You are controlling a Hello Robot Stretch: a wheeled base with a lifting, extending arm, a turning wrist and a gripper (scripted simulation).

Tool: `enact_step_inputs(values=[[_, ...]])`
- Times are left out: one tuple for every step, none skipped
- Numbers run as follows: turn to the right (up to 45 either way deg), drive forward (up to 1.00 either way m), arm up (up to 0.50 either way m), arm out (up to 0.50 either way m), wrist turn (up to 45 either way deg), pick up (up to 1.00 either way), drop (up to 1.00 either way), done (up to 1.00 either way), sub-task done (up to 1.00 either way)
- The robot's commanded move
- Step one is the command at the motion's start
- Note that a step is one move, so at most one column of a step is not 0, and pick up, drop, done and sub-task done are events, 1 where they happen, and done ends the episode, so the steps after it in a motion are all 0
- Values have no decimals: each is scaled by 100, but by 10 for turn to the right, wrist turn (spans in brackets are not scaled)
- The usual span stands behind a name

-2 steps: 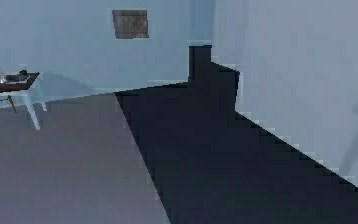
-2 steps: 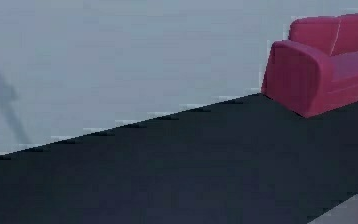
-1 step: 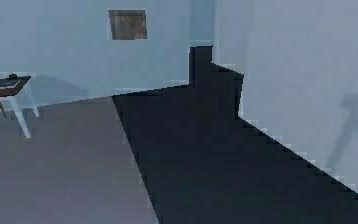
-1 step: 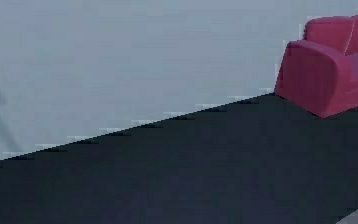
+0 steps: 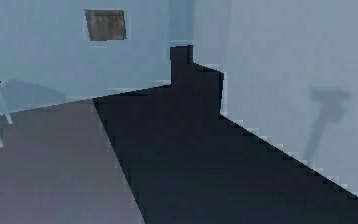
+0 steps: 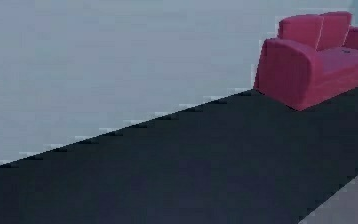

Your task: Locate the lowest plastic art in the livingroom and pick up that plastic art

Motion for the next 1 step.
enact_step_inputs(values=[[0,100,0,0,0,0,0,0,0]])
